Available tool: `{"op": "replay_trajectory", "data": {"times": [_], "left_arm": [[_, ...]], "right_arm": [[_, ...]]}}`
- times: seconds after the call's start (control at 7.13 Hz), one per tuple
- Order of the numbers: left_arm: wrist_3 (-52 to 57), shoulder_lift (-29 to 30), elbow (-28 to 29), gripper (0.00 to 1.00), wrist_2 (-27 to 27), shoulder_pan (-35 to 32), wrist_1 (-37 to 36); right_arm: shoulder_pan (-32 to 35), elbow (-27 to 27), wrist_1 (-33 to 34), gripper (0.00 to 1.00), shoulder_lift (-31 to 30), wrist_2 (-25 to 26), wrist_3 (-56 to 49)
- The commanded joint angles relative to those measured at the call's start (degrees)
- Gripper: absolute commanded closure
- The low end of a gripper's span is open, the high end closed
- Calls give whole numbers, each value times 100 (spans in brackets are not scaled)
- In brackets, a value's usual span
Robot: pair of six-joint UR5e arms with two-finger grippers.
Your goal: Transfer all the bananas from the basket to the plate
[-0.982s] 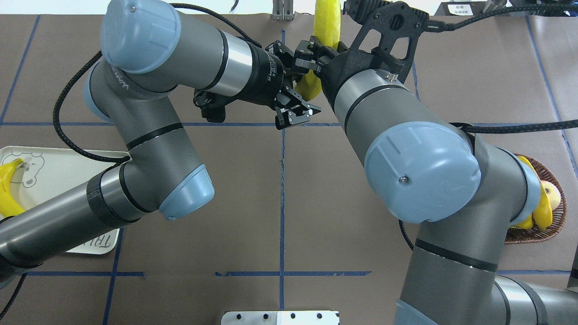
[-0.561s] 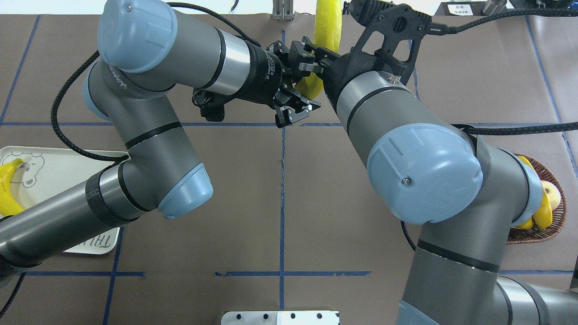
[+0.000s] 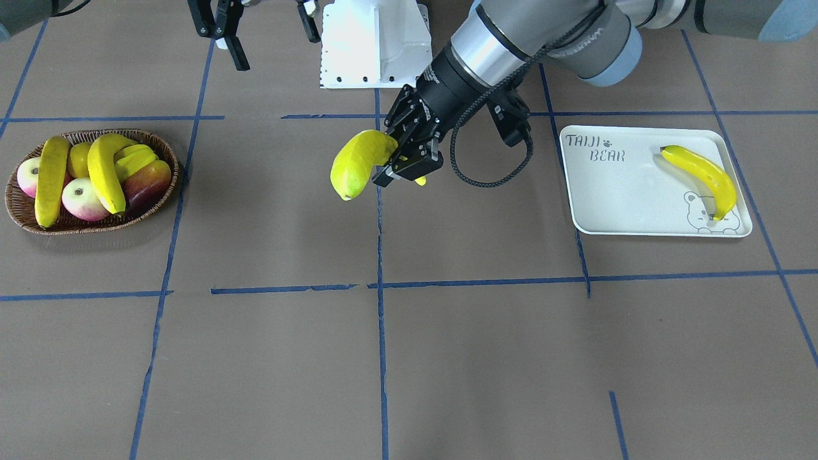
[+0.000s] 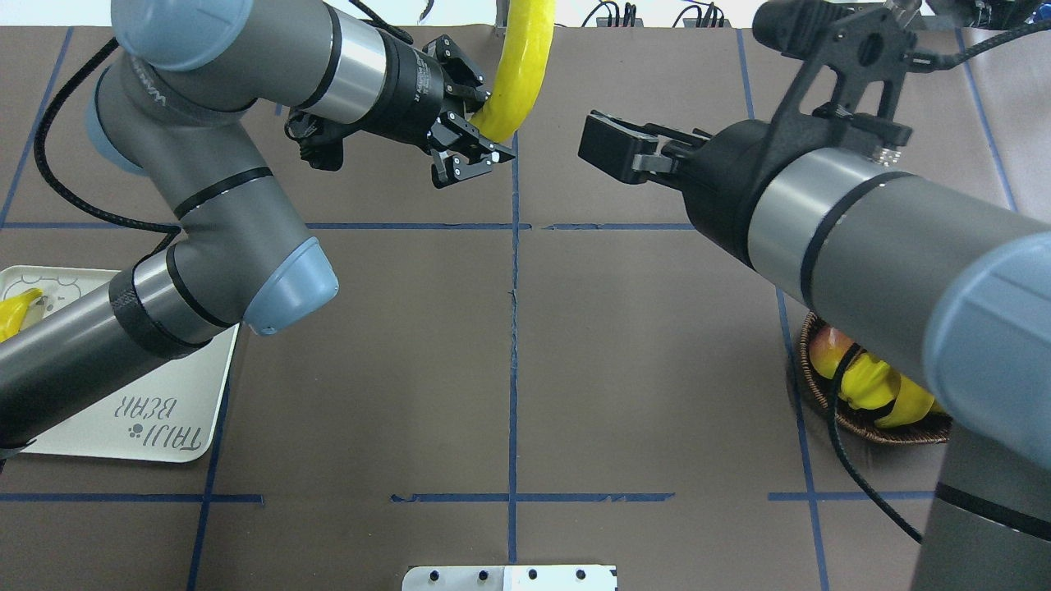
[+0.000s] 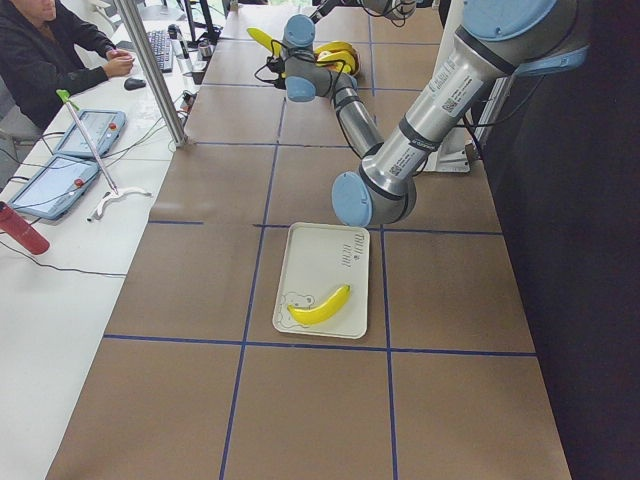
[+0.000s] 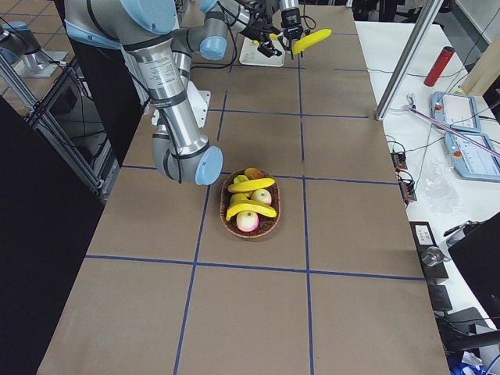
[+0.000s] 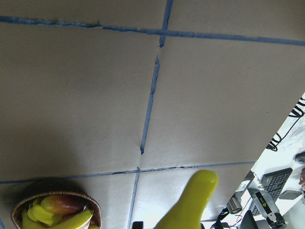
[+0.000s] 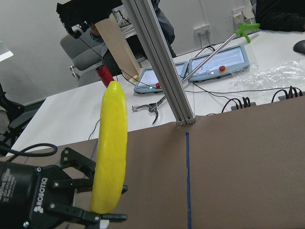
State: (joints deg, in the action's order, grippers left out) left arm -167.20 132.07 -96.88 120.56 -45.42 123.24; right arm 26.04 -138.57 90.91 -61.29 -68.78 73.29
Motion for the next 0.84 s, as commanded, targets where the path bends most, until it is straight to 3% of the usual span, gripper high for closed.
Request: {"op": "replay_trajectory", "data": {"times": [0.0, 0.42, 0.7], "left_arm": [[1560, -643, -76, 100, 711, -169, -11], [4354, -1629, -454, 100, 776, -371, -72], [6147, -2515, -490, 100, 584, -397, -81]], "right_arm": [[137, -398, 510, 0, -401, -782, -25], [1234, -329, 1961, 0, -383, -2539, -969], [1421, -171, 2405, 0, -384, -2833, -1299]]}}
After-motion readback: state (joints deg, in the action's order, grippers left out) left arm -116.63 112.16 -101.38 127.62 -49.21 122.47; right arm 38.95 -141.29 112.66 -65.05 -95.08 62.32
